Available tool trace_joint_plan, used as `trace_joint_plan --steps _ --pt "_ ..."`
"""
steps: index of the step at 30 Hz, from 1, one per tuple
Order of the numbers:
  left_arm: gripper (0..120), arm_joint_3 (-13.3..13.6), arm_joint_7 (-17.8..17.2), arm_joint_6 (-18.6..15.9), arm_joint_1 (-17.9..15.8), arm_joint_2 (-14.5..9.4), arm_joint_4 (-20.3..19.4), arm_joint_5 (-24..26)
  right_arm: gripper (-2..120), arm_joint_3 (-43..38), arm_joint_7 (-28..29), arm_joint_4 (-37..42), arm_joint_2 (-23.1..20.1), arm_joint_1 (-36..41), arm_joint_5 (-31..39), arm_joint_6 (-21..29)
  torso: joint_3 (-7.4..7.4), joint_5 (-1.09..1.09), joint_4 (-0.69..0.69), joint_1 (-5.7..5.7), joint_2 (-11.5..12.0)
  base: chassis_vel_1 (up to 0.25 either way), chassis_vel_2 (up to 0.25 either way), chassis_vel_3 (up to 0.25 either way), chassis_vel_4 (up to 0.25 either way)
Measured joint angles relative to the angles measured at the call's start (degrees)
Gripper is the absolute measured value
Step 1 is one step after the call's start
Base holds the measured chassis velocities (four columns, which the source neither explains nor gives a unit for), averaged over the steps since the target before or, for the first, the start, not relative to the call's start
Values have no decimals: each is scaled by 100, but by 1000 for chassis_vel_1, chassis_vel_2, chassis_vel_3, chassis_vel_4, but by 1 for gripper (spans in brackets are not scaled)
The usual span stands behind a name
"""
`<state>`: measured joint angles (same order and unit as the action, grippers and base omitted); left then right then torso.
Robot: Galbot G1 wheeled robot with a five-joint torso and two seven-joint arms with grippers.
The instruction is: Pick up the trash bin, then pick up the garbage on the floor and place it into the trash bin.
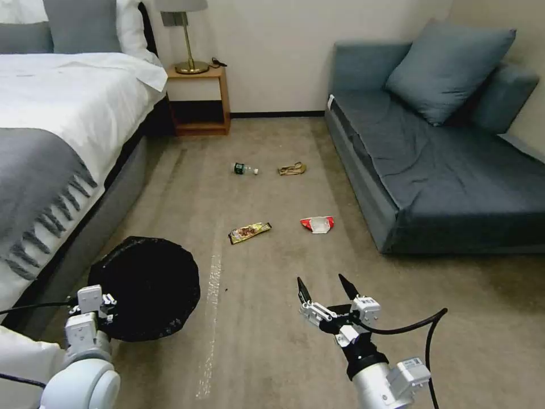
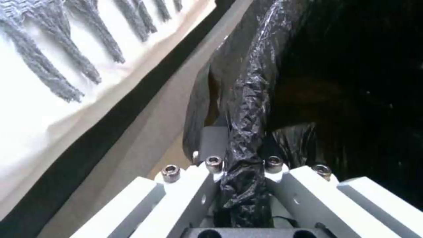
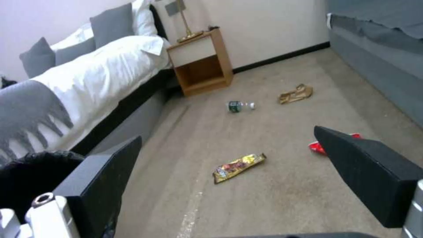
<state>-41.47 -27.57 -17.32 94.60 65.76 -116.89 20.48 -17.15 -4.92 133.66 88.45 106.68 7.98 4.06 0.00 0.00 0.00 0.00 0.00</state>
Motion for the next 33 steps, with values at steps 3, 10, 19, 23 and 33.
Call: trace_joint_plan --steps 3,10,19,23,33 --pt "3 18 0 21 3 1 4 -12 100 1 -29 -17 25 11 -28 -19 0 0 0 0 0 -61 65 72 -68" --pt "3 74 0 93 -28 11 78 -77 100 6 -76 -22 53 39 -73 -36 0 0 0 0 0 -72 71 69 -73" --pt "3 92 0 138 -55 16 175 -95 100 23 -122 -66 82 68 -126 -89 0 0 0 0 0 -72 64 66 -58" --pt "3 94 1 149 -66 18 206 -98 100 26 -151 -77 96 63 -135 -91 0 0 0 1 0 -71 75 67 -75" --pt "3 97 -3 242 -77 8 272 -140 100 31 -219 -118 113 54 -135 -109 0 0 0 0 0 -89 88 94 -84"
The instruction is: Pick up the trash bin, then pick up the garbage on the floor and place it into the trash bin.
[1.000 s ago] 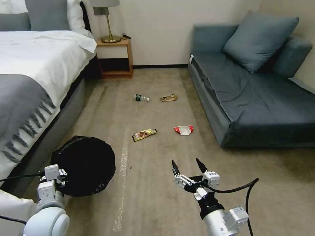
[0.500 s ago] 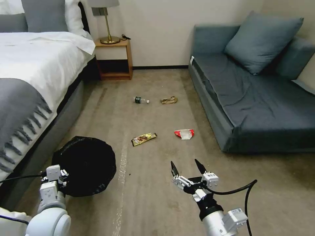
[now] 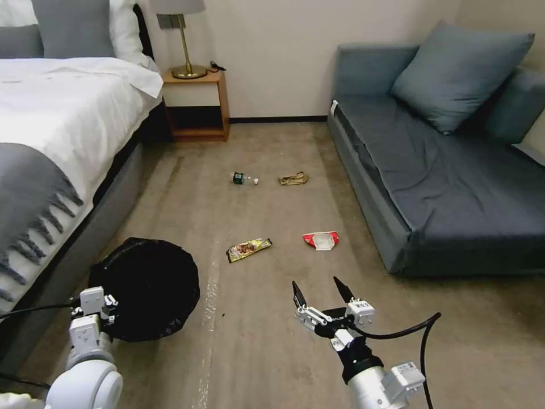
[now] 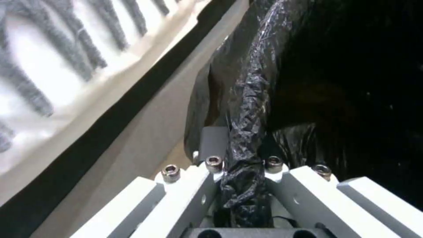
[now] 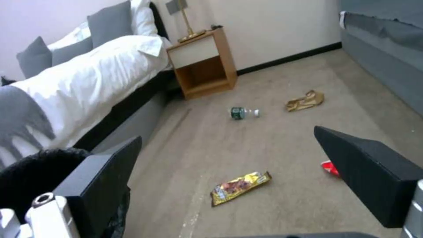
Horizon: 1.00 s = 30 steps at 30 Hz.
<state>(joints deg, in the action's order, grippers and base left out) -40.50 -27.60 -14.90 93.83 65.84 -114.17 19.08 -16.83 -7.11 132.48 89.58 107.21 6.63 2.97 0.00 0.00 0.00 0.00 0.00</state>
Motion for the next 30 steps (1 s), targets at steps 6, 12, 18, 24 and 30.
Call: trace_joint_plan --steps 6,12,18,24,30 --pt "3 7 -1 14 -12 8 33 -7 100 1 -9 -25 -3 -7 0 -2 0 0 0 0 0 -120 129 114 -122" --pt "3 5 -2 29 -21 1 52 -8 100 7 -24 -44 -3 -14 -5 -2 0 0 0 0 0 -103 112 93 -112" --pt "3 1 -6 39 -26 -2 73 -10 100 10 -38 -56 0 -13 -20 -3 0 0 0 0 0 -98 110 101 -101" --pt "3 2 -7 85 -33 -5 102 -35 100 10 -42 -58 2 -3 -36 -11 0 0 0 0 0 -114 107 120 -117" --pt "3 -17 -11 135 -43 -13 110 -94 100 24 -51 -57 28 16 -93 -32 0 0 0 0 0 -93 104 96 -97"
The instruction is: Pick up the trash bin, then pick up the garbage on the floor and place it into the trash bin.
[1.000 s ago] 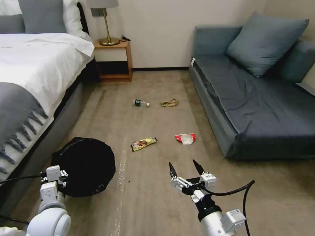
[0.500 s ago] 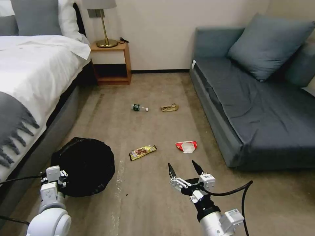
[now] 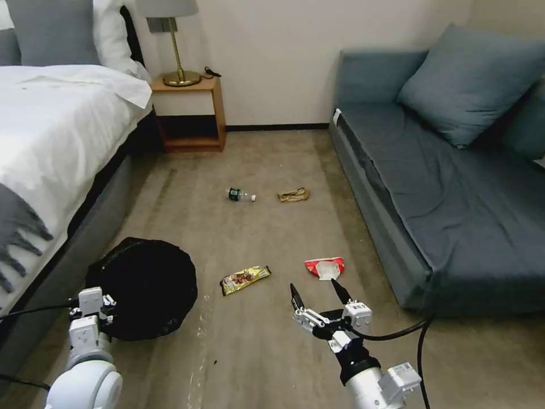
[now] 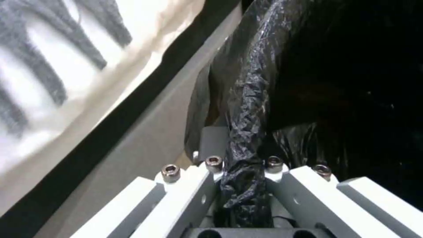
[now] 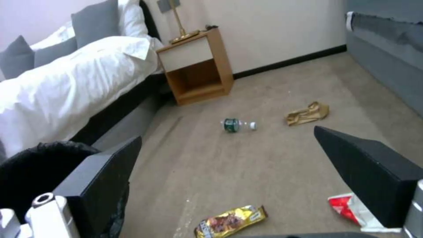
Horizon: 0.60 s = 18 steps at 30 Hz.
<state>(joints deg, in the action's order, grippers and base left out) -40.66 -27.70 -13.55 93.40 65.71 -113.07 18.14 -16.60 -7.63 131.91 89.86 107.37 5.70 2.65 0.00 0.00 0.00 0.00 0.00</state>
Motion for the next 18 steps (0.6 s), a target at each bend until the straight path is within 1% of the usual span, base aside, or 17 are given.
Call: trace_joint_plan --steps 18 --pt "3 12 5 56 -62 -45 62 -8 100 38 -16 45 28 64 -136 -61 0 0 0 0 0 -110 105 106 -109"
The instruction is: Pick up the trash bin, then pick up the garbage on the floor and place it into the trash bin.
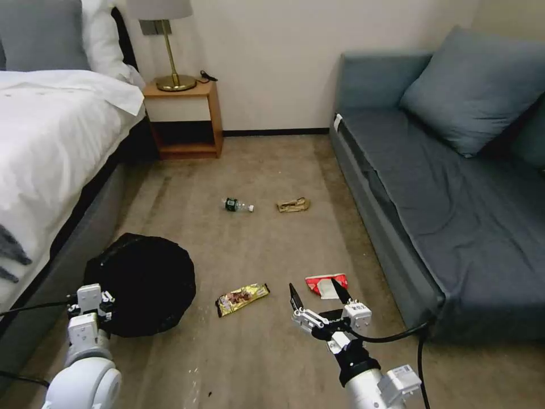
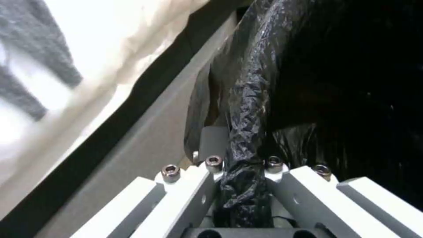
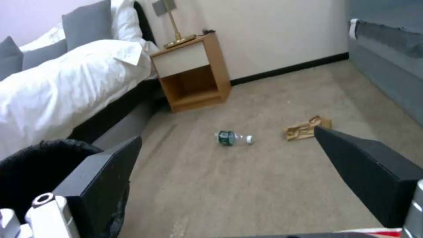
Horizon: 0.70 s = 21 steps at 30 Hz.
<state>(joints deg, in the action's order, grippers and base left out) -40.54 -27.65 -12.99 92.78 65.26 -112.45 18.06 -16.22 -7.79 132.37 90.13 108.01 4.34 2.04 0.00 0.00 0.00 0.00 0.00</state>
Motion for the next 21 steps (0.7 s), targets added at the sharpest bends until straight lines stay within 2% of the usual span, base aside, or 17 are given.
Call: trace_joint_plan --steps 12,15,17,21 --pt "3 -10 10 67 10 6 43 -2 100 0 -43 -90 -11 -13 -2 -72 0 0 0 0 0 -102 107 103 -111" --pt "3 -11 10 58 27 -2 -13 149 100 -5 -239 -176 -32 -37 117 -274 0 0 -1 0 0 -115 104 96 -91" --pt "3 -11 11 36 -4 -38 -65 262 100 -31 -601 -322 -80 -76 222 -572 0 0 1 0 0 -97 94 86 -72" --pt "3 -26 20 31 -64 -91 -53 304 100 -67 -755 -437 -182 -191 276 -599 0 0 1 0 0 -42 43 35 -38"
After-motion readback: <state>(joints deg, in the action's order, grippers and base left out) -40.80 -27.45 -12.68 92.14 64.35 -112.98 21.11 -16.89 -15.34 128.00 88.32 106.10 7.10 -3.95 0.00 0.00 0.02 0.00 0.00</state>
